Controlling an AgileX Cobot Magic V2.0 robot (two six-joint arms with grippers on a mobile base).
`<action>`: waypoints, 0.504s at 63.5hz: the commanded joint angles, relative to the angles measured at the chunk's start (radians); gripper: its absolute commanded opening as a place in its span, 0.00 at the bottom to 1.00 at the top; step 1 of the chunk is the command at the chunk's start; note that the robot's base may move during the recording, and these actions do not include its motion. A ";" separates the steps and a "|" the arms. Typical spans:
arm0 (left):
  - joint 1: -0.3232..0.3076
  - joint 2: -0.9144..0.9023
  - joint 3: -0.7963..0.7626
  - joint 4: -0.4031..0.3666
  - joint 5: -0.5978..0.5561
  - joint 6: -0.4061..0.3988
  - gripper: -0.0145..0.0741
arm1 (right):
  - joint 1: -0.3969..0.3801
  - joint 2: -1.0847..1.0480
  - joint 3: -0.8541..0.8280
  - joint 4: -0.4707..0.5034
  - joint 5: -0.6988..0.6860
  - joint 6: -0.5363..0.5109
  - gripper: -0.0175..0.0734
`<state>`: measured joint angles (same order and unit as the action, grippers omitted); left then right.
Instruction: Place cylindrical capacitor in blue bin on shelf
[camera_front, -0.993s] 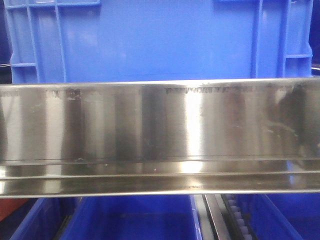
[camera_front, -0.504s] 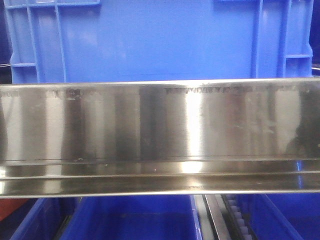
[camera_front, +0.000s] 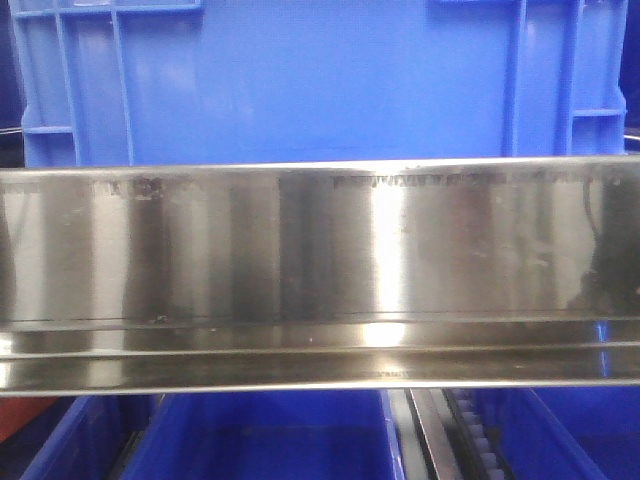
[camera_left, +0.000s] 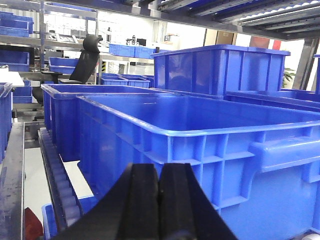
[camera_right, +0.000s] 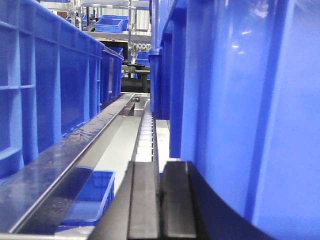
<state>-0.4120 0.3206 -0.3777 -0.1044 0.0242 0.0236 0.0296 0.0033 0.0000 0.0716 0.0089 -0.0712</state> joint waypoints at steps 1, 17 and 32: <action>0.001 -0.005 0.003 -0.007 -0.018 -0.008 0.04 | -0.004 -0.003 0.000 -0.009 -0.019 0.001 0.01; 0.001 -0.005 0.003 -0.007 -0.018 -0.008 0.04 | -0.004 -0.003 0.000 -0.009 -0.019 0.001 0.01; 0.001 -0.005 0.003 -0.007 -0.018 -0.008 0.04 | -0.004 -0.003 0.000 -0.009 -0.019 0.001 0.01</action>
<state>-0.4120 0.3206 -0.3777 -0.1044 0.0242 0.0236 0.0296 0.0033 0.0000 0.0716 0.0089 -0.0712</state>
